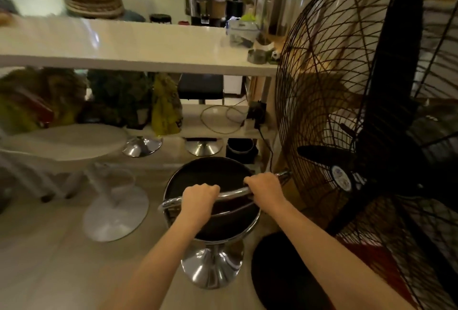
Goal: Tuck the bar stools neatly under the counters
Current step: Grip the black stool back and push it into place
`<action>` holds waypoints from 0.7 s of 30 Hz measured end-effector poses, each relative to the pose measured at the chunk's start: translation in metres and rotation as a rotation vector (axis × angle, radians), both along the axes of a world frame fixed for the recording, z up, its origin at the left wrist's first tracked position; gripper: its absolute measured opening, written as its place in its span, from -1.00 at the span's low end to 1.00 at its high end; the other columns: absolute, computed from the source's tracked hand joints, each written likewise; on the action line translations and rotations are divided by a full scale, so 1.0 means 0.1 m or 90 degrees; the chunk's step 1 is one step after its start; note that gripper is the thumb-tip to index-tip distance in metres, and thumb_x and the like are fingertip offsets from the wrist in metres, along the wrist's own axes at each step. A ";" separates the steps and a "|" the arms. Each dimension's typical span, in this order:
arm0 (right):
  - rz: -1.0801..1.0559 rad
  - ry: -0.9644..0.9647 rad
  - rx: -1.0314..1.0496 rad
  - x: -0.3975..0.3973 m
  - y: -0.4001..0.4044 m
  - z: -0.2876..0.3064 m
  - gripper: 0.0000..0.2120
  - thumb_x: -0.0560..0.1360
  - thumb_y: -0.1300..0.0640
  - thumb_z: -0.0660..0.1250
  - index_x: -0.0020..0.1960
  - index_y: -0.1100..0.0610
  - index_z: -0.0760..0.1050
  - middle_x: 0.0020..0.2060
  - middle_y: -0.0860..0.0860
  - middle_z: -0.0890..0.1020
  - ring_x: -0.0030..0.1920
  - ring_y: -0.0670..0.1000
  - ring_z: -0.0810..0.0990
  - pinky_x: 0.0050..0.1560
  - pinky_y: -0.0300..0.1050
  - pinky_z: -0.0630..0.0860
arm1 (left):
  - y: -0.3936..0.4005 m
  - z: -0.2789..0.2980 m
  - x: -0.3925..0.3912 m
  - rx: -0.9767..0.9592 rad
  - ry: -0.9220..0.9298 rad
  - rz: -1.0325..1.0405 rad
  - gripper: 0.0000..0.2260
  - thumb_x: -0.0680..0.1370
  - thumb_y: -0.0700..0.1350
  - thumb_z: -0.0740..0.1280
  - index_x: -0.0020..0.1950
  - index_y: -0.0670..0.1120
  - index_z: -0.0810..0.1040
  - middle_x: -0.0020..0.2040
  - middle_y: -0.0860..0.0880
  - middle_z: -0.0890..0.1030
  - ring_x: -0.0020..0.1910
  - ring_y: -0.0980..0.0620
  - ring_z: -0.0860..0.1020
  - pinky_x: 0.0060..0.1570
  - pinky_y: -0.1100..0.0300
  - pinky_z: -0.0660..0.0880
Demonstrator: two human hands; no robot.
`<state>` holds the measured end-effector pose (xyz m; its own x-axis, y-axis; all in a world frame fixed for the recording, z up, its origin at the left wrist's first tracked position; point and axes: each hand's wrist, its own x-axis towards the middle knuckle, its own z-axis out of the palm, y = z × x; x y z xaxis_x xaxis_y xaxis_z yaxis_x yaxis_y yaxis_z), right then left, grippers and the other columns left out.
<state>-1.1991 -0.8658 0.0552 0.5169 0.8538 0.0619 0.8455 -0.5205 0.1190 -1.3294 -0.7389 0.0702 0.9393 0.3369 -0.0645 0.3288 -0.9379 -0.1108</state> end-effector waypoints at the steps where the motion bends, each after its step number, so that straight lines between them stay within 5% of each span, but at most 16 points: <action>1: -0.002 -0.011 0.014 0.00 0.00 -0.01 -0.91 0.46 0.14 0.32 -0.04 0.06 0.50 -0.13 0.02 0.63 -0.08 0.08 0.58 -0.02 -0.06 0.40 | 0.00 0.00 0.01 -0.002 -0.006 0.006 -0.79 0.51 -0.26 0.24 0.11 -0.06 0.46 -0.02 -0.06 0.63 -0.02 -0.12 0.60 -0.22 0.11 0.37; 6: 0.000 -0.028 0.052 0.09 0.04 -0.02 -0.90 0.42 0.14 0.37 -0.07 0.06 0.55 -0.19 0.00 0.63 -0.13 0.05 0.58 -0.04 -0.09 0.40 | 0.09 -0.03 0.11 -0.019 -0.030 0.014 -0.81 0.51 -0.23 0.27 0.10 -0.05 0.48 -0.02 -0.04 0.62 -0.02 -0.08 0.59 -0.15 0.11 0.43; 10: -0.016 -0.031 0.069 0.16 0.21 -0.06 -0.79 0.16 0.20 0.57 -0.30 0.07 0.57 -0.44 0.00 0.60 -0.40 0.04 0.57 -0.29 -0.11 0.48 | 0.25 -0.09 0.21 -0.011 -0.025 0.025 -0.80 0.51 -0.22 0.26 0.12 -0.05 0.46 0.00 -0.03 0.62 -0.01 -0.09 0.59 -0.15 0.11 0.42; 21: -0.006 -0.021 0.092 0.67 0.95 -0.09 -0.69 -0.04 0.32 0.59 -0.47 0.07 0.52 -0.62 -0.04 0.48 -0.58 -0.01 0.47 -0.47 -0.21 0.37 | 1.02 -0.13 0.71 -0.009 -0.058 0.011 -0.80 0.50 -0.24 0.26 0.10 -0.06 0.47 -0.03 -0.04 0.63 -0.03 -0.09 0.59 -0.23 0.13 0.33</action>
